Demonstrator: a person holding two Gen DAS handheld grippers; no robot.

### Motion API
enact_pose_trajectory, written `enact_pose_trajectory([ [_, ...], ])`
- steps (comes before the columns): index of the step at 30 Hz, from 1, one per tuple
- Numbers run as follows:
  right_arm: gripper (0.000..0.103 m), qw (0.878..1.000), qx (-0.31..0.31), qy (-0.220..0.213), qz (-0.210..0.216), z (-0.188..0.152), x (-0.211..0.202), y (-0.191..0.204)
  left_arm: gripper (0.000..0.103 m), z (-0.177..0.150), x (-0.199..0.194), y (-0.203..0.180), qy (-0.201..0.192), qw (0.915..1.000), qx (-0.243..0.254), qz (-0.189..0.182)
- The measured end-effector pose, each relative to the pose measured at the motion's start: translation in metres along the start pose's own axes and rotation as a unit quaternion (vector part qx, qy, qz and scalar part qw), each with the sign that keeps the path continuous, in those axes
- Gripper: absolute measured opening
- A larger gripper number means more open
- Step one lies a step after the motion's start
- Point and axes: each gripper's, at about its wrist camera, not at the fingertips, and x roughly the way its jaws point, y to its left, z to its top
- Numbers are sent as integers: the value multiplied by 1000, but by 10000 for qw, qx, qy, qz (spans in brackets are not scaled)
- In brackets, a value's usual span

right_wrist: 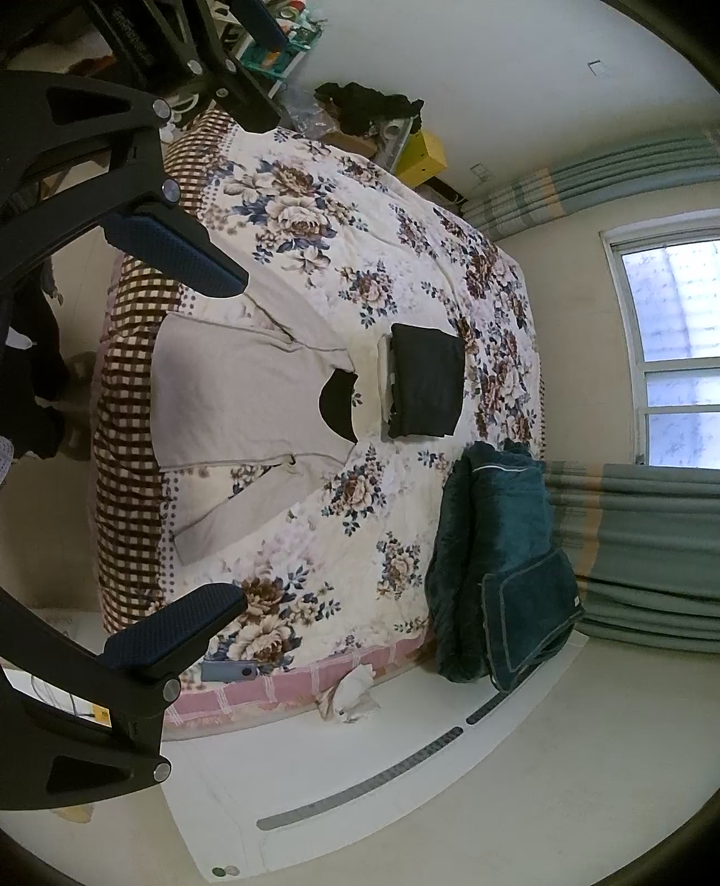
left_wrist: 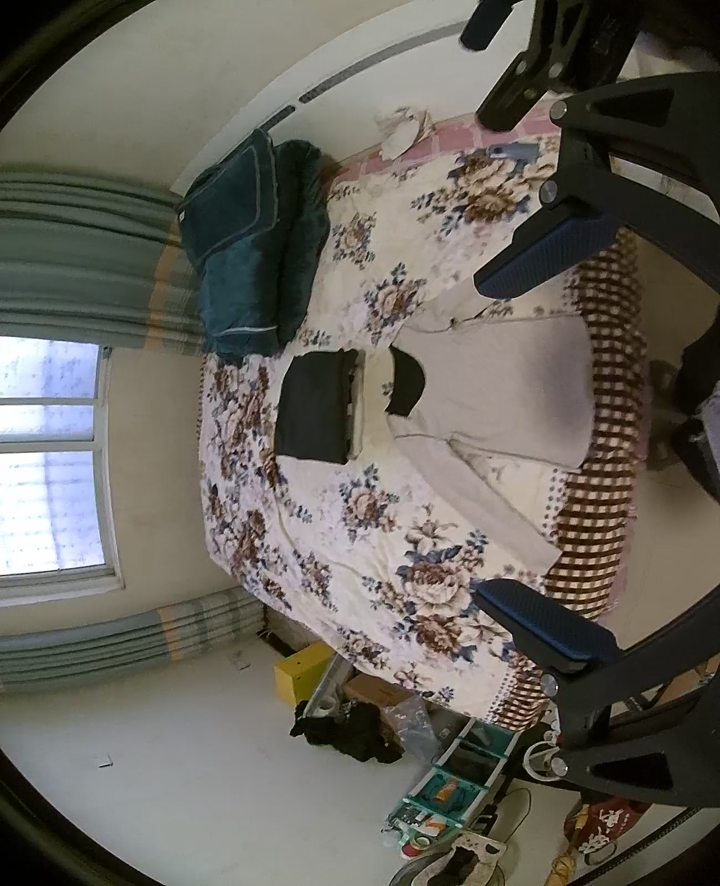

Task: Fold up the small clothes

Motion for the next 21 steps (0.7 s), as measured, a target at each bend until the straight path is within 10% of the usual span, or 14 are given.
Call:
enact_pose_trajectory([
  [9, 103, 9956, 722, 503, -324, 27, 88, -6, 103, -13, 112, 3, 132, 9996, 141, 215],
  [21, 102, 9519, 2361, 1765, -833, -79, 349, -154, 103, -74, 327, -40, 1102, 9930, 4, 420],
])
